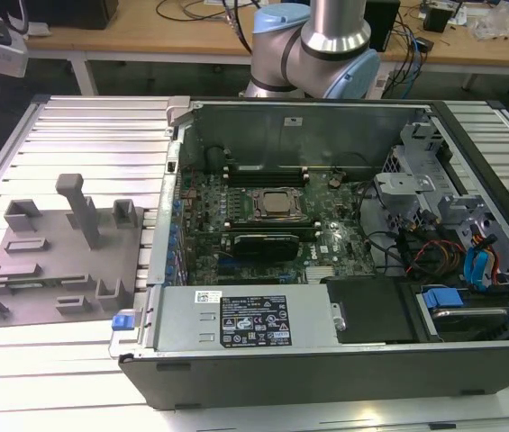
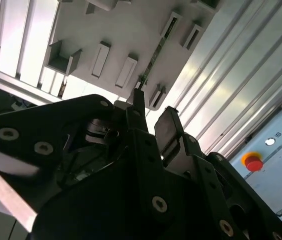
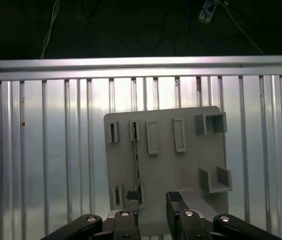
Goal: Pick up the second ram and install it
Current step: 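Pick up the second ram and move it above second insertion slot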
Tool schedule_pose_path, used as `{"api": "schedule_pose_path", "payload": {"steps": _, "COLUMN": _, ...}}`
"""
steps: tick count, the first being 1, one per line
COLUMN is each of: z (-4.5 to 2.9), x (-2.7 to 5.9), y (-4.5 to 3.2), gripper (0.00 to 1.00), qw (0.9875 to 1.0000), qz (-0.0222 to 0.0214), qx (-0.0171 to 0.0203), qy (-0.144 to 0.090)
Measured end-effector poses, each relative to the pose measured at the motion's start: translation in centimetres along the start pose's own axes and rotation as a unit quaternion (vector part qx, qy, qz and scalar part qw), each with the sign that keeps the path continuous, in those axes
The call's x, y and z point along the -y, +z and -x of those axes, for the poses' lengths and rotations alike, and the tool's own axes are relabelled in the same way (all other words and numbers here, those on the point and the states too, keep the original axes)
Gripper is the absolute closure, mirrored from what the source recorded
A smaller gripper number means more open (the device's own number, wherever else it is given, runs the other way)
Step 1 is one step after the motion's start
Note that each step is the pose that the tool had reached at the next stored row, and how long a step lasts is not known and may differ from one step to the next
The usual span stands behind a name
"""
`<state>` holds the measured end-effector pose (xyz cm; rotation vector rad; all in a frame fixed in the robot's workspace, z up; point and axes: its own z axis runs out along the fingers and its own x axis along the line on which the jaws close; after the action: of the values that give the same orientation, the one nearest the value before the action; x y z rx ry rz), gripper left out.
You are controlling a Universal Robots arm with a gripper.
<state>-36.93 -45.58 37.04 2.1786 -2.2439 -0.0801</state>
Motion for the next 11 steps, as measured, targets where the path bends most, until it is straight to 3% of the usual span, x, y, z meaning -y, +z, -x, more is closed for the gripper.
{"api": "schedule_pose_path", "payload": {"steps": 4, "z": -0.03, "x": 0.04, "y": 0.91, "gripper": 0.66, "qw": 1.0, "qz": 0.0, "qx": 0.0, "qy": 0.0}}
{"api": "schedule_pose_path", "payload": {"steps": 11, "z": -0.04, "x": 0.08, "y": 1.72, "gripper": 0.66, "qw": 1.0, "qz": 0.0, "qx": 0.0003, "qy": 0.0}}
